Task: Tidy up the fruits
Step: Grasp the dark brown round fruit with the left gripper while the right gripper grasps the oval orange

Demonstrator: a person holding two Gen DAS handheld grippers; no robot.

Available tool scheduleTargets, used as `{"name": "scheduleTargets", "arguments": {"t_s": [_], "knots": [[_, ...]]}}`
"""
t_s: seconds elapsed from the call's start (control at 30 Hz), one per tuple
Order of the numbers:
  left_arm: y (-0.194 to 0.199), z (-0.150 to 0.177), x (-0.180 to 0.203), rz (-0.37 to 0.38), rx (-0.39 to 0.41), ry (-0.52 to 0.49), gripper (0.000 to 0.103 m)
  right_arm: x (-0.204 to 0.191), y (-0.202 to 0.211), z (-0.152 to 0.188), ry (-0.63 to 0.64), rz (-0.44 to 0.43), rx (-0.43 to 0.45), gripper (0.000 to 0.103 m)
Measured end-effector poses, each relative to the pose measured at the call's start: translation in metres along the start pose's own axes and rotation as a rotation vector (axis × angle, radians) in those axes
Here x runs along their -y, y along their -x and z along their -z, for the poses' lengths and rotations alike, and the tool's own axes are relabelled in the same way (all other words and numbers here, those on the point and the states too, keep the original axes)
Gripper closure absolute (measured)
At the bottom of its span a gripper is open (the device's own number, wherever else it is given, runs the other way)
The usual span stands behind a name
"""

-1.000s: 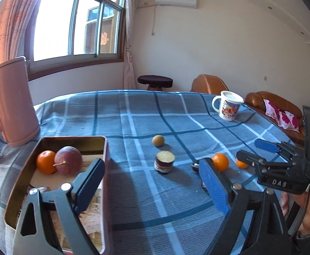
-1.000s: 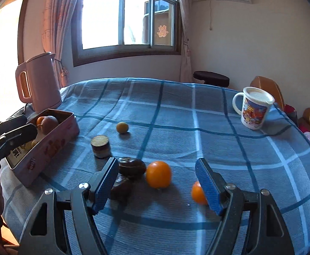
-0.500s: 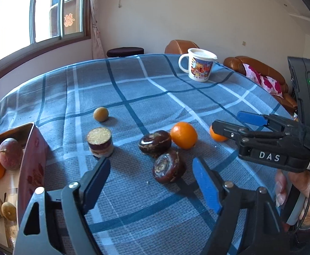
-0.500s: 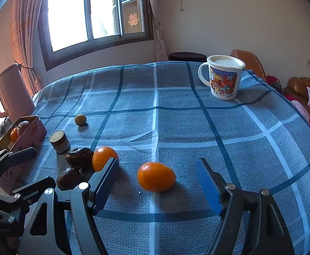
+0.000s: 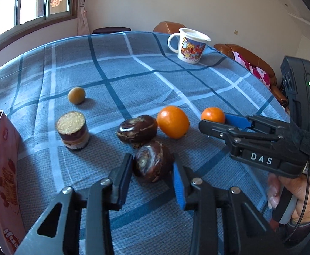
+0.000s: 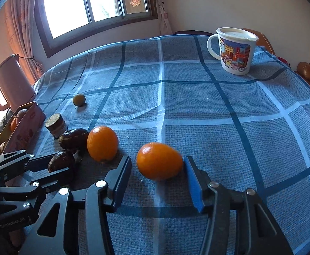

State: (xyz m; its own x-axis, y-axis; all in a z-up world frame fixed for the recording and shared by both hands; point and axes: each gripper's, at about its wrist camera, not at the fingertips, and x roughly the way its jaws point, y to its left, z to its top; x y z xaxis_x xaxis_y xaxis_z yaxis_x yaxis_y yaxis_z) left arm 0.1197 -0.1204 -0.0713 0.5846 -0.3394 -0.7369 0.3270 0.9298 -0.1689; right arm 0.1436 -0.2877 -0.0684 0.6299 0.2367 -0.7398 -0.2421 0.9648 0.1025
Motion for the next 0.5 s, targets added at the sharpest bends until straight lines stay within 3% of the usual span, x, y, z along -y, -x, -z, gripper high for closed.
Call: {"name": "scheduleTargets", "arguments": {"t_s": [0.5], "knots": [[0.0055, -0.0001, -0.0007, -0.006, 0.028, 0.008, 0.065, -0.0002, 0.0039, -0.0065, -0.01, 0.031, 0.02, 0.047]]}}
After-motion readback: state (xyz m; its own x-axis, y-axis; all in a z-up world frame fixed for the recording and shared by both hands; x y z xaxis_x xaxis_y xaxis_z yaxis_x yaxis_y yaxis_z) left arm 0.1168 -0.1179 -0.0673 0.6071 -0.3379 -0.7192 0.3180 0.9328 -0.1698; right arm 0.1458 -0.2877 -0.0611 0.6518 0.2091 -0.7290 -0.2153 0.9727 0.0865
